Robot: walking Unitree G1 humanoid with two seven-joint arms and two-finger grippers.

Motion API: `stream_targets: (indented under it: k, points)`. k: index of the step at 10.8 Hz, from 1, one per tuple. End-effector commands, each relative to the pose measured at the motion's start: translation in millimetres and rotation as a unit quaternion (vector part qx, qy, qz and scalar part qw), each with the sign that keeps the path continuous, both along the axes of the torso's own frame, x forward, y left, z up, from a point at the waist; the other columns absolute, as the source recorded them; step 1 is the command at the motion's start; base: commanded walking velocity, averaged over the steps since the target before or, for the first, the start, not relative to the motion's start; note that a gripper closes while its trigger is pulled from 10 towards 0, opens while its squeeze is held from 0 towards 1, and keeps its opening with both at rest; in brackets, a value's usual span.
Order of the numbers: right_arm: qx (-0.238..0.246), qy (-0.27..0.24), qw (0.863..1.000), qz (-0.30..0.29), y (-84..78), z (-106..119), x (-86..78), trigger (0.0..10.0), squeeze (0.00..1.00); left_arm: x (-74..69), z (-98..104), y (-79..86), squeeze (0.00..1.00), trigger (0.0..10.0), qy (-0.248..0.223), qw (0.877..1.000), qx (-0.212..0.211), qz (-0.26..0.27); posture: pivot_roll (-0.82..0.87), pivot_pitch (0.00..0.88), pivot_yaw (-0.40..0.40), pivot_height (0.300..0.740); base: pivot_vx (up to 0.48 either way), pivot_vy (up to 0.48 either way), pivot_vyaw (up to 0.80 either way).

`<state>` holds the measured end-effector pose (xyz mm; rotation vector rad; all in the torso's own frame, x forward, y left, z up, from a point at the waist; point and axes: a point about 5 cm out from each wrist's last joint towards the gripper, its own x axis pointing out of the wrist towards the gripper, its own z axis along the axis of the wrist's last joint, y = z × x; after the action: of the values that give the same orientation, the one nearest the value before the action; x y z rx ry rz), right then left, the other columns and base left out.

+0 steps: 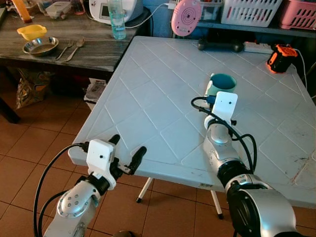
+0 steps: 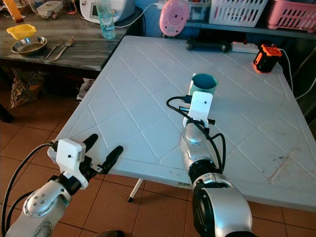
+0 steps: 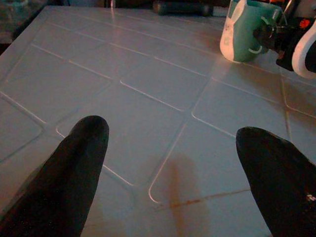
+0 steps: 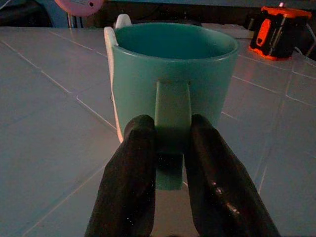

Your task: Setting the table

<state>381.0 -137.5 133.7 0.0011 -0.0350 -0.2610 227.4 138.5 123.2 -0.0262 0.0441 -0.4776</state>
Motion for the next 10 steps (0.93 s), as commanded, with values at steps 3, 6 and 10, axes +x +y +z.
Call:
stream_targets:
  k: [3,6,10]
  points:
    - [-0.023,-0.019,0.999,0.038,5.1,1,-1.9,10.0,0.0,6.2,-1,2.8,0.0,10.0,-0.008,1.0,0.01,0.017,0.23,0.072,-0.015,0.74,0.0,0.0,0.0]
    - [-0.036,-0.08,0.99,0.108,13.8,10,-12.4,10.0,0.0,13.0,-4,3.9,0.0,10.0,-0.015,0.999,0.017,0.05,0.2,0.045,-0.031,0.74,0.0,0.0,0.0]
    - [-0.021,-0.105,0.977,0.187,12.9,17,-54.5,10.0,0.0,28.9,-3,24.4,0.0,10.0,-0.037,0.983,0.041,0.177,0.15,0.022,-0.036,0.74,0.0,0.0,0.0]
